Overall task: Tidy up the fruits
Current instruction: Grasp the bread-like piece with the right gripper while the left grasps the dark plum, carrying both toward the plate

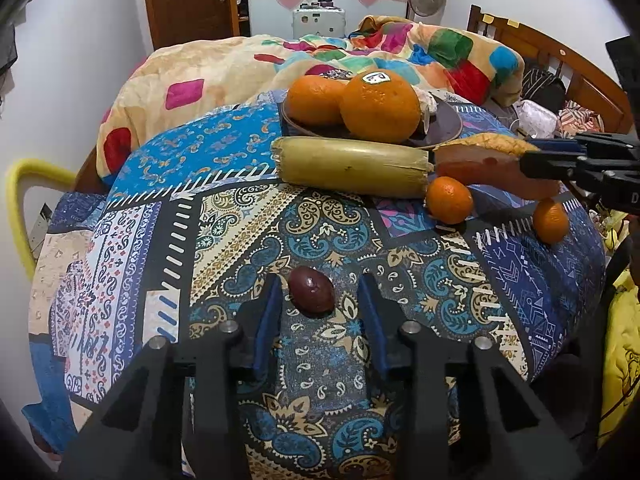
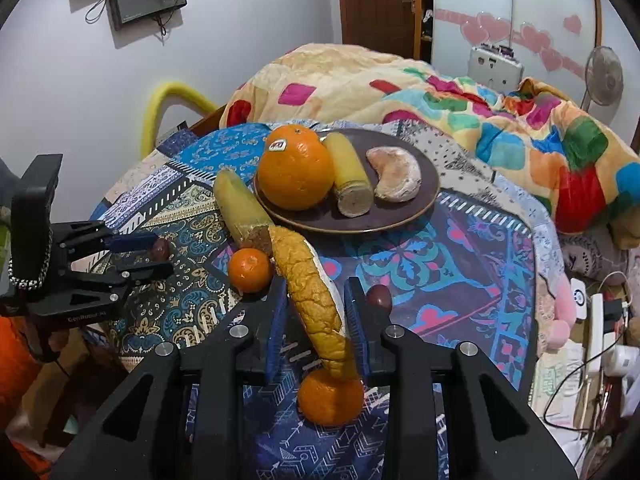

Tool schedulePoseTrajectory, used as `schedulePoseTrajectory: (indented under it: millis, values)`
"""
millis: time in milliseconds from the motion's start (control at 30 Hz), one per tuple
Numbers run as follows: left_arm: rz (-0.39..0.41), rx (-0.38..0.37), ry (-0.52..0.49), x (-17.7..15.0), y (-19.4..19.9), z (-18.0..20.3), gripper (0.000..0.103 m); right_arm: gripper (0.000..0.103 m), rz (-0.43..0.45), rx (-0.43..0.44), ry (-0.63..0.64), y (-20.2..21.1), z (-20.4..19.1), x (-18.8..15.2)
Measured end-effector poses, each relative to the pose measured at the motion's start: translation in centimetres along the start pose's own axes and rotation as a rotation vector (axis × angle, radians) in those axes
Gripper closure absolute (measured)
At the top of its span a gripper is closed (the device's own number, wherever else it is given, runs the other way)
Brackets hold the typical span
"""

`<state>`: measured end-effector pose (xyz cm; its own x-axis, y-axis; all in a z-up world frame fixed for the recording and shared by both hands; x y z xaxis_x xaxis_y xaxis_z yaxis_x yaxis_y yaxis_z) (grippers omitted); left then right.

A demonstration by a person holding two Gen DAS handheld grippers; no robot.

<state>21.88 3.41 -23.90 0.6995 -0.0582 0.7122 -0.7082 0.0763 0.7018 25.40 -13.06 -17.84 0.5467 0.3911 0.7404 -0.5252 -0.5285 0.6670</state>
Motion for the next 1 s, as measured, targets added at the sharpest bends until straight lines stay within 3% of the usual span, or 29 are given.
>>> schedulePoseTrajectory:
  millis: [167,500,1000]
  values:
    - [0.007,0.005,0.003,0.3,-0.2,-0.2,0.084,0.074,0.001,0.0,0.002,-0.7,0.0,0.1]
    - [0.027,0.007,0.01,1.4,0.3,-0.4,0.086,0.079,0.037,-0.002,-0.004,0.1,-0.3,0.6]
    - [0.146,0.002,-0.018,8.5,0.8,0.5,0.086,0.082,0.183,-0.063,-0.008,4.2,1.6,5.1]
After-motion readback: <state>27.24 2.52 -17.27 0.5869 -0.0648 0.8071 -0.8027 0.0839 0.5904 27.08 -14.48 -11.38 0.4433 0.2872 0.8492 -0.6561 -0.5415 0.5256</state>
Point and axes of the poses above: each gripper's, at about its wrist camera, not at the fingertips, and y roughly against the way its jaws point, z to its right, x to its top, the point moved 10 cm from there along -y, roughly the way its jaws point, and after that the axes turned 7 degrees about z, right-handed, at the moved point
